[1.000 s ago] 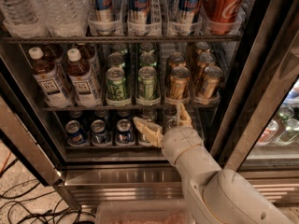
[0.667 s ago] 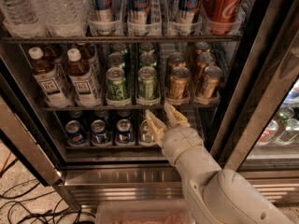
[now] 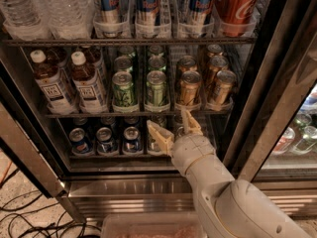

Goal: Pick green can from middle shelf of fridge

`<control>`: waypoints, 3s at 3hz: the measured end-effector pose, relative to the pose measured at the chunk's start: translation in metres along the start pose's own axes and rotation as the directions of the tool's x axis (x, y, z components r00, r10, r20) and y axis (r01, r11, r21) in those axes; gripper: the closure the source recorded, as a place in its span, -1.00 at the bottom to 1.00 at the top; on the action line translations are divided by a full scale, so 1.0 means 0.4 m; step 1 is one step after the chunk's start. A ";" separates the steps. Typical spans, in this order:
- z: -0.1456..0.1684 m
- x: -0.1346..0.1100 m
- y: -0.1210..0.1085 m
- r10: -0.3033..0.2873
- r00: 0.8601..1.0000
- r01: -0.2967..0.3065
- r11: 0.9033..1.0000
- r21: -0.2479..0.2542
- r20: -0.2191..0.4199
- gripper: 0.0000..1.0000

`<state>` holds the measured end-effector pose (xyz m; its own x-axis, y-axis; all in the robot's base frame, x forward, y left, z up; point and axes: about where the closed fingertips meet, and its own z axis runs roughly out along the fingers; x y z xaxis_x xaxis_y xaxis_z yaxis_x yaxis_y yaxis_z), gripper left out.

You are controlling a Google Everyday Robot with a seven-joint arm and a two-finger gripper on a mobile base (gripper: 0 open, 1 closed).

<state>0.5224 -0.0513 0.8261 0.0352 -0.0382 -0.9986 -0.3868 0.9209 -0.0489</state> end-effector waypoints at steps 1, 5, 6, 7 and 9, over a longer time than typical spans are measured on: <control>0.000 0.000 0.000 0.000 1.000 0.000 1.000 0.000 0.001 -0.24; 0.051 -0.027 -0.004 -0.024 1.000 0.025 0.999 -0.025 0.018 -0.38; 0.078 -0.036 -0.012 -0.022 0.999 0.023 0.999 -0.033 0.027 -0.30; 0.109 -0.041 -0.021 -0.011 0.999 0.013 0.999 -0.048 0.037 -0.30; 0.173 -0.028 -0.034 -0.003 0.999 0.006 0.997 -0.077 0.041 -0.34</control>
Offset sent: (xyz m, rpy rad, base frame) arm 0.0021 0.0032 0.0014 -0.0062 -0.0135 0.0066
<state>0.5909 -0.0365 0.8390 0.0746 -0.0250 -0.9969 -0.4566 0.8879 -0.0564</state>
